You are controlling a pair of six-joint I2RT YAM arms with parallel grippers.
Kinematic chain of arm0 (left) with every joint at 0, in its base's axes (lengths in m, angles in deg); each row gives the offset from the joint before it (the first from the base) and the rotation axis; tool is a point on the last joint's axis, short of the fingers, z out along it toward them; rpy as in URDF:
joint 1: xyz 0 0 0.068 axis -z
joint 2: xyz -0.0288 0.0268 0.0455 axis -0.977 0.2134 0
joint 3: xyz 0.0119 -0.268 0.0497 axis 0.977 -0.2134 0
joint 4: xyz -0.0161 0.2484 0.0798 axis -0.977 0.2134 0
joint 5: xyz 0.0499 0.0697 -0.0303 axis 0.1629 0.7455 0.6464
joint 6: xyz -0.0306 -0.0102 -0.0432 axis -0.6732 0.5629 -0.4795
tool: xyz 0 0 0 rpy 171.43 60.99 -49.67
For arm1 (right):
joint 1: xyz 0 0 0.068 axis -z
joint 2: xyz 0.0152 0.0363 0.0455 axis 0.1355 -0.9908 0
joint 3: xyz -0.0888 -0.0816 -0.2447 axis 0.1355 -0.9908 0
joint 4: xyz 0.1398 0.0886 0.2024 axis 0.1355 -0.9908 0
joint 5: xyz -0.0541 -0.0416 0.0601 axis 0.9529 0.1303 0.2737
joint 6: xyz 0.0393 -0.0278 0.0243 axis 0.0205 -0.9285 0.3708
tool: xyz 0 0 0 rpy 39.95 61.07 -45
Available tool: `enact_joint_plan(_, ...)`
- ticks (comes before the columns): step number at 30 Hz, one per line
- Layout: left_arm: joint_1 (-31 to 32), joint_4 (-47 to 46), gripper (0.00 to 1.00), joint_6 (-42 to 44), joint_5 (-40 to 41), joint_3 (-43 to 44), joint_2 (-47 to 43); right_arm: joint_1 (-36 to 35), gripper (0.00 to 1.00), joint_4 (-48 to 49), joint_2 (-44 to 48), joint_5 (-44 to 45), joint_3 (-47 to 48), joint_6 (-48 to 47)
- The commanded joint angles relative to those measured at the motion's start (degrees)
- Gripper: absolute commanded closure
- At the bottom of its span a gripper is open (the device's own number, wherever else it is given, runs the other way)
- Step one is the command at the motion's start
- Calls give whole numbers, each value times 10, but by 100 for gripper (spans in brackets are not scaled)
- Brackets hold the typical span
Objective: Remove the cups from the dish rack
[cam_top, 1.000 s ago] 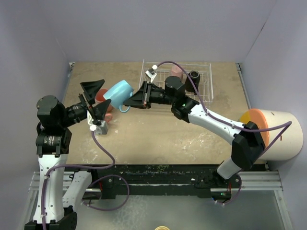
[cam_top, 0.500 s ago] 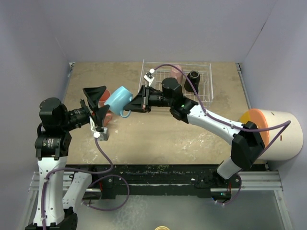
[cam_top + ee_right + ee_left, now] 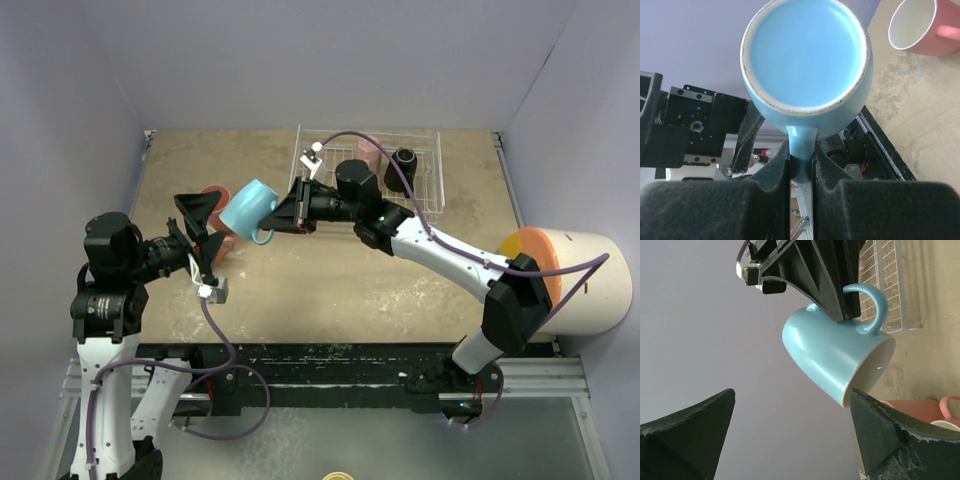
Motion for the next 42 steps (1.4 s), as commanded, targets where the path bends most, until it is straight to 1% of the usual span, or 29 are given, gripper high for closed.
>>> enact_joint_plan(1, 1, -26, 1, 7, -23, -13, -4, -7, 100, 99, 36, 4, 44, 15)
enact_joint_plan(5, 1, -53, 2, -1, -20, -27, 3, -12, 100, 163, 43, -3, 16, 65)
enact_joint_plan(8, 1, -65, 3, 13, -12, -46, -1, -17, 100, 182, 51, -3, 3, 78)
enact_joint_plan(10, 1, -97, 5, 0, -13, -63, -9, -23, 100, 191, 52, -2, -1, 88)
enact_joint_plan(12, 1, -145, 8, -36, -17, -80, -14, -34, 100, 198, 48, 2, -3, 94)
enact_joint_plan(14, 1, -190, 13, -74, -21, -88, -17, -48, 100, 209, 39, 2, -4, 101)
enact_joint_plan(16, 1, -215, 20, -95, -24, -88, -17, -60, 100, 233, 29, 0, -10, 114)
enact_joint_plan(19, 1, -246, 33, -124, -22, -89, -18, -69, 100, 263, 20, 2, -21, 135)
enact_joint_plan(22, 1, -268, 50, -153, -19, -91, -20, -71, 100, 275, 16, 4, -26, 144)
enact_joint_plan(23, 1, -275, 60, -163, -19, -92, -20, -71, 100, 276, 16, 5, -26, 144)
enact_joint_plan(24, 1, -284, 71, -181, -18, -95, -22, -71, 98, 270, 17, 1, -25, 144)
enact_joint_plan(26, 1, -306, 94, -206, -18, -101, -27, -69, 84, 241, 25, -13, -22, 130)
enact_joint_plan(27, 1, -312, 100, -219, -20, -103, -29, -60, 77, 221, 31, -9, -21, 115)
enact_joint_plan(28, 1, -308, 100, -226, -25, -100, -28, -52, 70, 188, 41, -1, -17, 95)
enact_joint_plan(29, 1, -287, 100, -220, -30, -88, -23, -42, 61, 152, 50, 8, -13, 68)
enact_joint_plan(31, 1, -164, 100, -180, -43, -47, 2, -16, 44, 64, 75, 32, -7, 3)
enact_joint_plan(33, 1, -73, 100, -161, -43, -2, 39, 19, 32, -27, 105, 67, -5, -61)
enact_joint_plan(34, 2, -38, 100, -161, -37, 18, 58, 41, 28, -74, 120, 90, -3, -87)
enact_joint_plan(36, 3, 20, 100, -171, -9, 56, 99, 80, 23, -159, 159, 136, -4, -140)
enact_joint_plan(39, 27, 113, 100, -182, 52, 110, 185, 116, 19, -269, 188, 234, 19, -220)
enact_joint_plan(42, 70, 179, 100, -200, 116, 146, 253, 130, 18, -326, 195, 300, 45, -268)
